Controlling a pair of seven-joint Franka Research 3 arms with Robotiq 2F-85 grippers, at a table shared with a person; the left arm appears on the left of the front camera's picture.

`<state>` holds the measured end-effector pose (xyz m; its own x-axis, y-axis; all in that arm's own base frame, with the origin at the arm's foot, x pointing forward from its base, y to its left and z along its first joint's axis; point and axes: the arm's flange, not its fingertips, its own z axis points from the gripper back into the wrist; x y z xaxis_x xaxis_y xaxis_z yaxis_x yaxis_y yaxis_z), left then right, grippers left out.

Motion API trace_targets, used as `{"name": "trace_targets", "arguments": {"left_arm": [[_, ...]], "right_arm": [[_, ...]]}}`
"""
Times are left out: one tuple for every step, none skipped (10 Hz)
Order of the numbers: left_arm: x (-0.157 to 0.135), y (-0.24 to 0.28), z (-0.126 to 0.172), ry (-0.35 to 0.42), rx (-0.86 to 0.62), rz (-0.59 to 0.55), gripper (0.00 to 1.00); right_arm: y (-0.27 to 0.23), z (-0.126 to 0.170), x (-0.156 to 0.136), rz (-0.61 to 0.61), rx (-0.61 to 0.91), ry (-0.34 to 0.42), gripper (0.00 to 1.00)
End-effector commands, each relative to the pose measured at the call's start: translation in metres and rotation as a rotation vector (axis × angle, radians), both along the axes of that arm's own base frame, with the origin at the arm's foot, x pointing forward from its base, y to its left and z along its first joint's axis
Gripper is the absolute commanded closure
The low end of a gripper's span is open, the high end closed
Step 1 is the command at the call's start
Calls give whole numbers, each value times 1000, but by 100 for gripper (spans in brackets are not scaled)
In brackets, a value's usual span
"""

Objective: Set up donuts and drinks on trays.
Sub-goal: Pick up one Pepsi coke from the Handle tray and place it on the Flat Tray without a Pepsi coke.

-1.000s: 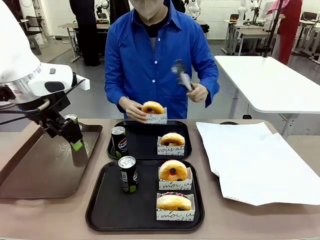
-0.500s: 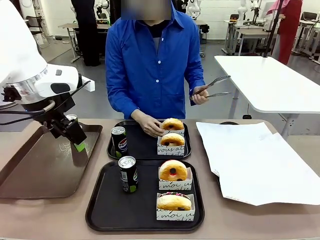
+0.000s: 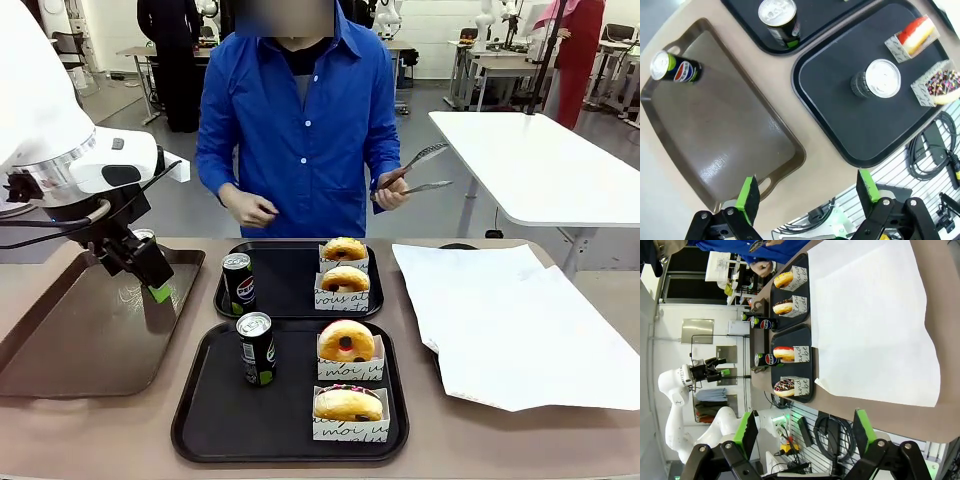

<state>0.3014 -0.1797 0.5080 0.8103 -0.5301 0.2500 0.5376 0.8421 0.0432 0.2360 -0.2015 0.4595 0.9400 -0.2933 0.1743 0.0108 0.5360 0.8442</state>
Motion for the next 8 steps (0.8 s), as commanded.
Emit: {"name": "trace_targets", "arguments": {"left_arm": [[38,32,18,23,-7,95,0],[47,53,20,32,6,151,0],[58,72,23,37,21,212,0],[62,93,23,42,29,255,0],[62,116,19,47,31,321,0],[73,129,23,52,39,356,0],[77,140,24,54,47,387,0],[77,145,25,58,49,409,0]], "right_arm": [[1,-2,-2,2,0,1,0],[1,-2,-2,2,0,1,0],[1,-2,-2,2,0,1,0],[1,-2,-2,2,0,1,0],[1,-2,-2,2,0,1,0],[1,-2,-2,2,0,1,0],[1,-2,-2,2,0,1,0],[1,-2,-2,2,0,1,0]]}}
